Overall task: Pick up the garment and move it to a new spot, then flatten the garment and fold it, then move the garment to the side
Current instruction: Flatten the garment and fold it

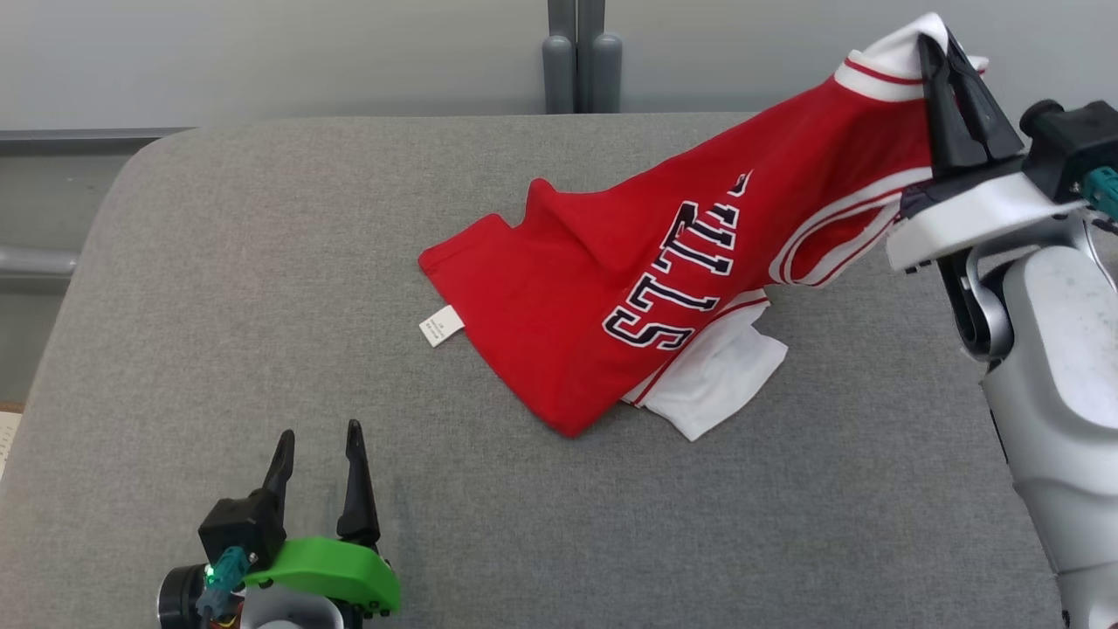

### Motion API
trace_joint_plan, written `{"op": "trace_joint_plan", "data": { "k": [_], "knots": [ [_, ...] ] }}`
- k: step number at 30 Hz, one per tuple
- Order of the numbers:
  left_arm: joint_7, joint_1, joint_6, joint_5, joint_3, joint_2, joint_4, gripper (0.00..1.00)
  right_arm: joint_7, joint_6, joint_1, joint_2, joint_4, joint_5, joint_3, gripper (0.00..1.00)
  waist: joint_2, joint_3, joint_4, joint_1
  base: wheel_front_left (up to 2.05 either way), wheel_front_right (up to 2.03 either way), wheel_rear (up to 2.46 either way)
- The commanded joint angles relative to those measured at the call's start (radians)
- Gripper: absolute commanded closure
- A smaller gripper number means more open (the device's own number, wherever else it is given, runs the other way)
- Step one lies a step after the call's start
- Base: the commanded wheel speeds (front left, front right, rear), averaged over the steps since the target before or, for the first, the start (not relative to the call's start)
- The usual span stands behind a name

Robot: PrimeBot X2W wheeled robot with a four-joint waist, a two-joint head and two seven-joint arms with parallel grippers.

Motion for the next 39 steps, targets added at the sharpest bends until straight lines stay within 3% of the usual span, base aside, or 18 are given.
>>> {"op": "trace_joint_plan", "data": {
  "k": [1, 8, 16, 20, 24, 33, 34, 35, 36, 39],
  "knots": [
    [0.0, 0.015, 0.002, -0.003, -0.006, 0.002, 0.001, 0.0, 0.0, -0.002, -0.043, -0.012, -0.006, 0.0, 0.031, 1.0, 0.0, -0.015, 0.015, 0.0, 0.0, 0.0, 0.0],
    [0.0, 0.038, 0.001, -0.008, -0.01, 0.003, 0.006, 0.0, 0.015, -0.002, -0.261, 0.001, -0.033, 0.051, 0.169, 1.0, 0.0, -0.059, 0.053, 0.0, 0.0, 0.0, 0.0],
    [0.0, 0.069, 0.005, -0.012, -0.005, 0.003, 0.006, 0.0, 0.065, -0.001, -0.452, 0.06, -0.07, 0.105, 0.304, 1.0, 0.0, -0.084, 0.084, 0.0, 0.0, 0.0, 0.0],
    [0.0, 0.06, 0.01, -0.021, -0.018, 0.002, 0.001, 0.0, 0.09, -0.002, -0.496, 0.074, -0.035, 0.106, 0.267, 1.0, 0.0, -0.064, 0.098, 0.0, 0.0, 0.0, 0.0],
    [0.0, 0.034, 0.014, -0.029, -0.026, 0.002, -0.008, 0.0, 0.13, -0.002, -0.473, 0.032, 0.054, 0.061, 0.206, 1.0, 0.0, -0.023, 0.11, 0.0, 0.0, 0.0, 0.0],
    [0.0, -0.04, 0.008, -0.03, -0.057, 0.002, -0.017, 0.0, 0.133, -0.002, -0.311, -0.077, 0.403, -0.066, 0.084, 1.0, 0.0, 0.096, 0.145, 0.0, 0.0, 0.0, 0.0],
    [0.0, -0.049, 0.006, -0.028, -0.062, 0.002, -0.017, 0.0, 0.114, -0.002, -0.301, -0.084, 0.44, -0.078, 0.055, 0.8, 0.0, 0.108, 0.151, 0.0, 0.0, 0.0, 0.0],
    [0.0, -0.056, 0.004, -0.025, -0.067, 0.002, -0.018, 0.0, 0.103, -0.002, -0.293, -0.085, 0.473, -0.086, 0.03, 0.52, 0.0, 0.115, 0.154, 0.0, 0.0, 0.0, 0.0],
    [0.0, -0.062, 0.004, -0.021, -0.073, 0.002, -0.019, 0.0, 0.085, -0.002, -0.284, -0.087, 0.508, -0.1, 0.003, 0.0, 0.0, 0.122, 0.156, 0.0, 0.0, 0.0, 0.0],
    [0.0, -0.076, 0.003, -0.015, -0.085, 0.003, -0.017, 0.0, 0.043, -0.002, -0.268, -0.079, 0.573, -0.131, -0.052, 0.0, 0.0, 0.13, 0.153, 0.0, 0.0, 0.0, 0.0]
  ]
}}
